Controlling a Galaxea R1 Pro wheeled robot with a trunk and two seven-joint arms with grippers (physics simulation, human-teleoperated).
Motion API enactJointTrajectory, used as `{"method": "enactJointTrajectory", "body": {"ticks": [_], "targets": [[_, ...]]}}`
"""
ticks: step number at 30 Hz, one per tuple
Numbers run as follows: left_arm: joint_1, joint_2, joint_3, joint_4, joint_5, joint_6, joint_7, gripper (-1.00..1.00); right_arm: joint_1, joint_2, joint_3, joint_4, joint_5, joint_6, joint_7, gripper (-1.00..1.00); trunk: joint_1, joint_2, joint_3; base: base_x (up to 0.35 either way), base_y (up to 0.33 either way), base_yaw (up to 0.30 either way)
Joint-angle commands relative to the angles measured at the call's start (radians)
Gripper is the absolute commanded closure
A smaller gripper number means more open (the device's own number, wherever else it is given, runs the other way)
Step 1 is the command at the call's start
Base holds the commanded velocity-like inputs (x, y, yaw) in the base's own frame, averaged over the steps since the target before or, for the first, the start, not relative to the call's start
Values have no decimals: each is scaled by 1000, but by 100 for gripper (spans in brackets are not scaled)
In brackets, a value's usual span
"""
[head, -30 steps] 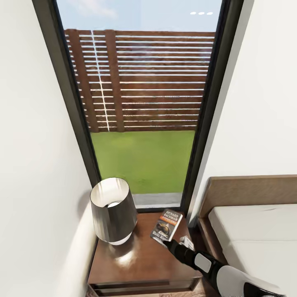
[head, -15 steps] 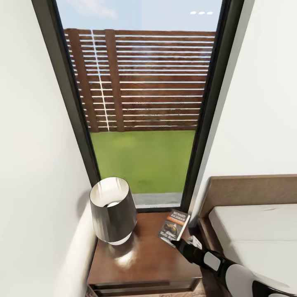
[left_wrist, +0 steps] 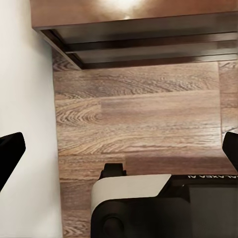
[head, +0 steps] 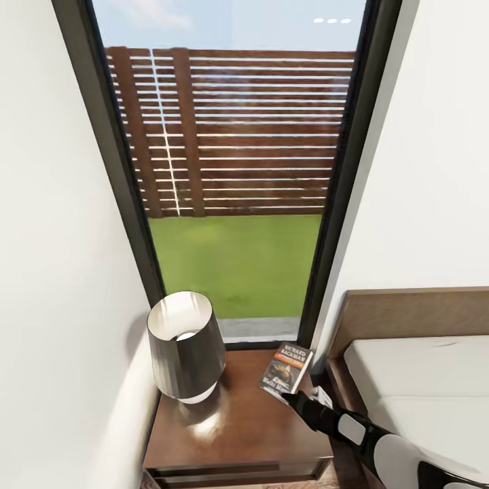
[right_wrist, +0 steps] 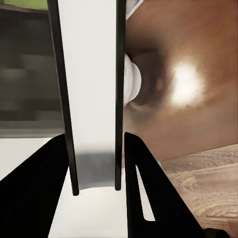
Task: In the bedroom, move the book from the bed onto either nightstand, and place the two sandals side by side next to the bed.
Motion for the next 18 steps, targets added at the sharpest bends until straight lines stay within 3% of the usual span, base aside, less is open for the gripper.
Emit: {"method": "enactJointTrajectory", "body": {"ticks": [1,8,18], "targets": [[-1,0,-9,1,7,-4,5,-100,-1,-1,-9,0,5,6,4,100,0,-1,-1,0,0,0],[0,1,-8,1,7,-4,5,-100,0,3,-9,1,5,6,19,100,0,-1,-1,0,0,0],[0,0,-8,1,7,-4,5,-100,0,1,-8,1,5,6,20,100,39,-71,-33,0,0,0]]}}
